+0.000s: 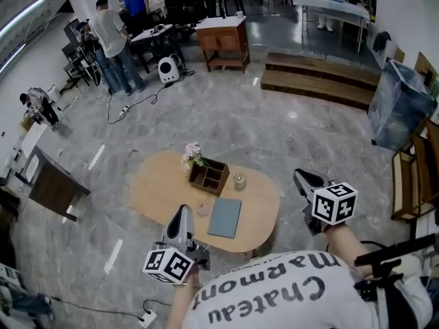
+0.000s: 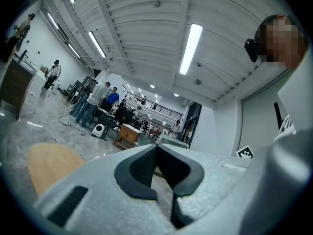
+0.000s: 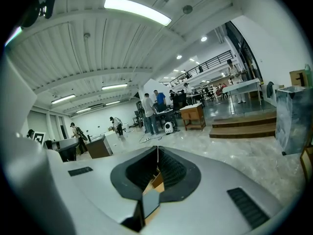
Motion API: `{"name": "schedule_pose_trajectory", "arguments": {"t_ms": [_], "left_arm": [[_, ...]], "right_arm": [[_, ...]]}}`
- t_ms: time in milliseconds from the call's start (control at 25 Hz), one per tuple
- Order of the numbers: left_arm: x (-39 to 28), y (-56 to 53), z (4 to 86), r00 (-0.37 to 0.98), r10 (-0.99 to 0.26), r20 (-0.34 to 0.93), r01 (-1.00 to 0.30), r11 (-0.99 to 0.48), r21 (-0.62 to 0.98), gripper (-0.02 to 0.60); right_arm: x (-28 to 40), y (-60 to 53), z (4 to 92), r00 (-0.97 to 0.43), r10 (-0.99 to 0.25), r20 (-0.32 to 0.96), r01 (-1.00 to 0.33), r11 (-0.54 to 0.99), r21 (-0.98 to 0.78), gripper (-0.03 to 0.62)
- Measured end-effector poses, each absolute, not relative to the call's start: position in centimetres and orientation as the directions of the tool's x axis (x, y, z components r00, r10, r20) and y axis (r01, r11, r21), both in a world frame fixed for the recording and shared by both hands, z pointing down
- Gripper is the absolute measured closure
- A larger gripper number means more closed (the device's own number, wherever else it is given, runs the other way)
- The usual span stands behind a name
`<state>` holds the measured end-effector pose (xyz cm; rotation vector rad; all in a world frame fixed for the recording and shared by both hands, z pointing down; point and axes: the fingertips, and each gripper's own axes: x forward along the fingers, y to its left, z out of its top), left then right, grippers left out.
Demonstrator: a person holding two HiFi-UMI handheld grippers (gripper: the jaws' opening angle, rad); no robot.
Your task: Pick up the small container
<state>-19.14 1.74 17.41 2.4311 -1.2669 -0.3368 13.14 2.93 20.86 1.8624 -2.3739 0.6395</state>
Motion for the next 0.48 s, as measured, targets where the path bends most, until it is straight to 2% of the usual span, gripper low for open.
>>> {"name": "schedule_pose_trajectory", "arguments": {"t_ms": [480], "left_arm": [[-20.2,-2.8,20.8,0.595,-0.803,0.007,-0.726,-0.534,0.433,0.568]], "right_arm": [[10.2,-2.6,24.7,-0.3,-0.889,0.346,-0.93,0.192,-0.313,0.58]]}}
